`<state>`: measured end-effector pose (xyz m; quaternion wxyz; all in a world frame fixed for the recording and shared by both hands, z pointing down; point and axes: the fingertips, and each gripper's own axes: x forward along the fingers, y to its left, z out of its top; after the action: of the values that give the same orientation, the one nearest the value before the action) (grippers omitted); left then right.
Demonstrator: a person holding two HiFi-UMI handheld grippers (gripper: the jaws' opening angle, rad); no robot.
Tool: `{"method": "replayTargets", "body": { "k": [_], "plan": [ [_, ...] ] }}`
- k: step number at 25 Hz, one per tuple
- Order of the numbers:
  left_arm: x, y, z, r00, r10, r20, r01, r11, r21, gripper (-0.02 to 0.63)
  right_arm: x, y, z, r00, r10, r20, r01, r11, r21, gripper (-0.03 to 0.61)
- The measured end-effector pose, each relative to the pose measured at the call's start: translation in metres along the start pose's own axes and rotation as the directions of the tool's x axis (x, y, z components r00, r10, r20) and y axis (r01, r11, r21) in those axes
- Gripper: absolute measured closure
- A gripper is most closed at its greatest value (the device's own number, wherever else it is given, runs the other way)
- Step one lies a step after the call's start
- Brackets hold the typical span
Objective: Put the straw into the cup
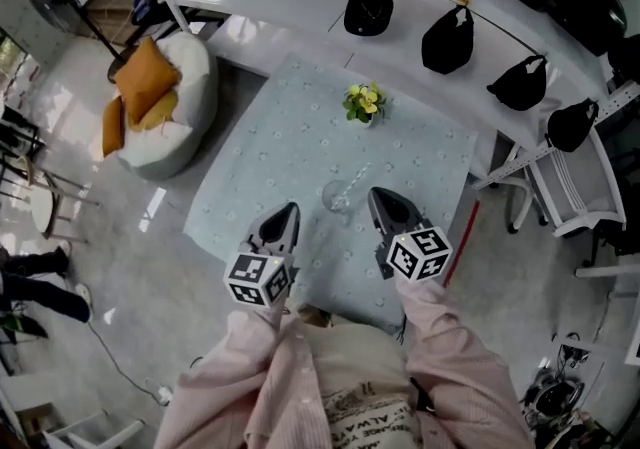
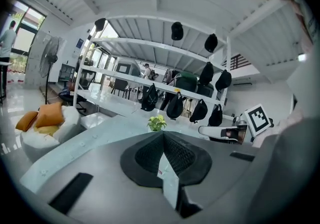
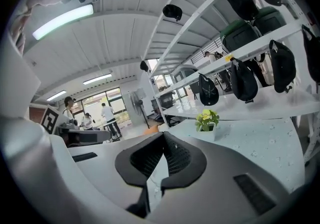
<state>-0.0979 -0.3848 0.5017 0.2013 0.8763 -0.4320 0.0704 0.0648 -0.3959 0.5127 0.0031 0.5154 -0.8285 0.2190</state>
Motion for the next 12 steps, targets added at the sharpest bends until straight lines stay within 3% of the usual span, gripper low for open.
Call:
{"method": "replayTargets", "body": {
  "k": [12],
  "plan": [
    [-0.024, -0.006, 0.049, 0.994, -0.011, 0.107, 0.003, 0.997, 0.075, 0.614, -0.025, 0.020, 0.057, 0.993, 0.043, 0.113, -0.036, 0.997, -0.067, 0.578]
  ]
}}
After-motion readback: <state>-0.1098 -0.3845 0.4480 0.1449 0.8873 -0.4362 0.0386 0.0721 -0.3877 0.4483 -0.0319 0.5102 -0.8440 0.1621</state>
